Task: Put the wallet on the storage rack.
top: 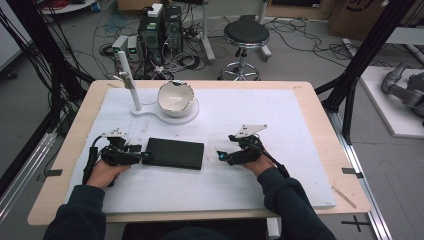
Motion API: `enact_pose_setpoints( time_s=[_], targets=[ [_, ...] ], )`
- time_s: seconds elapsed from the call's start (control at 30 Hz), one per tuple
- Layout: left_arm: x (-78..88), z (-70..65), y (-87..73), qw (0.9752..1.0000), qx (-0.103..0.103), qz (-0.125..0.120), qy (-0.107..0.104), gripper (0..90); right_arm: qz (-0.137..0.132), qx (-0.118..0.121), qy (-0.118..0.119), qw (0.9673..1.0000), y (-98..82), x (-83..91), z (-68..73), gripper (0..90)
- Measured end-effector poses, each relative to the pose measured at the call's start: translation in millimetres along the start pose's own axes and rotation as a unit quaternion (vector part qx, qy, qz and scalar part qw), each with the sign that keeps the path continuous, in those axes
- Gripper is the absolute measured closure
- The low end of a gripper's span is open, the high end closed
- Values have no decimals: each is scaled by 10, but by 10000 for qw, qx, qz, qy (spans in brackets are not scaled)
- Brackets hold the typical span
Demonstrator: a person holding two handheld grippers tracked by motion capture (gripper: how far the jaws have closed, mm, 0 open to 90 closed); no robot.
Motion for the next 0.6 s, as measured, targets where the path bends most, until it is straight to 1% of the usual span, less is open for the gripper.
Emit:
enact_pose_setpoints(
  time_s=[0.03, 0.13, 0.17, 0.27, 0.3, 0.33, 0.37, 0.4, 0.43, 0.47, 0.5, 0.53, 0.6],
  targets=[
    [0, 6, -2, 10000, 18, 0, -58, 359, 0, 0, 0, 10000, 0, 0, 0, 208],
    [-4, 4, -4, 9999, 45, -4, -137, 432, 40, 227, 132, 9996, 33, -75, 75, 208],
    [-5, -2, -3, 9999, 23, -25, -166, 432, 40, 227, 132, 9996, 33, -75, 75, 208],
    [-15, -23, 5, 9997, -135, -127, -165, 488, 50, 352, 208, 9992, 40, -120, 111, 208],
    [-23, -41, 10, 9995, -202, -179, -161, 521, 38, 421, 213, 9989, 45, -135, 124, 208],
    [-32, -57, 16, 9993, -246, -231, -160, 556, 27, 503, 269, 9984, 52, -153, 148, 208],
    [-45, -71, 20, 9992, -270, -273, -114, 582, 4, 598, 288, 9978, 60, -170, 167, 209],
    [-77, -92, 39, 9989, -321, -336, -58, 599, 7, 698, 356, 9969, 71, -204, 200, 211],
    [-77, -92, 39, 9989, -321, -336, -58, 606, 7, 698, 356, 9969, 71, -204, 200, 211],
    [-88, -96, 50, 9988, -340, -347, -35, 606, 3, 757, 371, 9964, 81, -226, 218, 213],
    [-100, -104, 60, 9987, -349, -376, 11, 617, 21, 900, 410, 9951, 97, -277, 266, 221],
    [-103, -110, 65, 9985, -373, -392, 46, 617, 21, 900, 410, 9951, 97, -277, 266, 221],
    [-96, -128, 81, 9975, -471, -493, 208, 616, 63, 1032, 496, 9934, 105, -328, 314, 248]
  ],
)
Point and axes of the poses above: each handheld gripper's, and its own axes: x roughly backward along the jaws, y roughly out of its top, z roughly to its left, the point moved 2 cm from there along -x, roughly forward along the jaws, and after that the axes turned 12 degrees about y, right-handed, at the moved point
